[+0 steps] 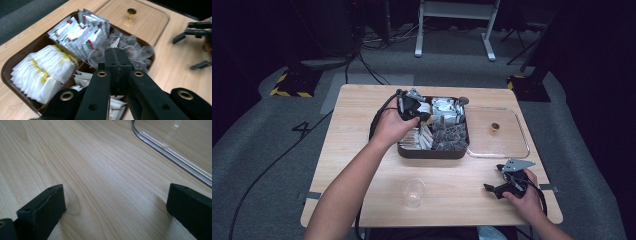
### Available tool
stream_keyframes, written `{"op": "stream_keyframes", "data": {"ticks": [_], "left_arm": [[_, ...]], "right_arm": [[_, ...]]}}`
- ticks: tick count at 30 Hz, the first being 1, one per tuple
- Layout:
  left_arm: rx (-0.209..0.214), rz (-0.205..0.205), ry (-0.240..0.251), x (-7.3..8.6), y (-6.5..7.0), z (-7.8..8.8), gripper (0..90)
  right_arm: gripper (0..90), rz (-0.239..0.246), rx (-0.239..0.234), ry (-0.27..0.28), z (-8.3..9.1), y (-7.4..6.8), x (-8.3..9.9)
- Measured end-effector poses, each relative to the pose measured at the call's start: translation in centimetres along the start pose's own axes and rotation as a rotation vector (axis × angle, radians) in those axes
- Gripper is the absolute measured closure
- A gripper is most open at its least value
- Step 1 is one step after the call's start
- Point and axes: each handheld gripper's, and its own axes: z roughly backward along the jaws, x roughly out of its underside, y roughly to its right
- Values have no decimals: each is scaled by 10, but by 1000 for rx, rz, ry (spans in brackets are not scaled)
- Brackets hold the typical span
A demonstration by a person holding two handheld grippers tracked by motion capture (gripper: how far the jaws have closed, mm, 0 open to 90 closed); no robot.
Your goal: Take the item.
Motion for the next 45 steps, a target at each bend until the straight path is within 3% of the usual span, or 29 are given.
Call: {"op": "stream_keyframes", "data": {"ticks": [18, 27, 45], "left_arm": [[30, -32, 52, 25, 56, 45, 900], [33, -24, 91, 48, 72, 63, 900], [65, -41, 139, 87, 112, 76, 900]], "right_arm": [[21, -19, 19, -1, -1, -3, -1], [21, -24, 23, -1, -1, -3, -1], [21, -24, 24, -1, -1, -3, -1]]}}
